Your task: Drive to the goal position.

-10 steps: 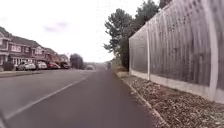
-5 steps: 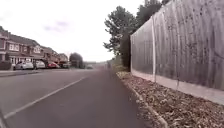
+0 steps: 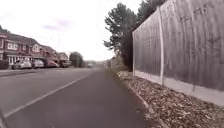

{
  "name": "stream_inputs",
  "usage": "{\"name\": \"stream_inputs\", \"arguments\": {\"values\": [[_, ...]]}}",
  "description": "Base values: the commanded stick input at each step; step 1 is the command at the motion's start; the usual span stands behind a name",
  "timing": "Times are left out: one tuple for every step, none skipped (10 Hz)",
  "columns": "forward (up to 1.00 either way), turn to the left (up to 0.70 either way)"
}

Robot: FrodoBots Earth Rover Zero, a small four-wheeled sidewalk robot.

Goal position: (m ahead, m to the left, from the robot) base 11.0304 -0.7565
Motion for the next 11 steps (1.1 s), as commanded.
{"name": "stream_inputs", "arguments": {"values": [[1.0, 0.0], [1.0, 0.0], [1.0, 0.0], [1.0, 0.04], [1.0, 0.17], [1.0, 0.4], [1.0, 0.0], [1.0, 0.0], [1.0, 0.0], [1.0, 0.0], [1.0, 0.0]]}}
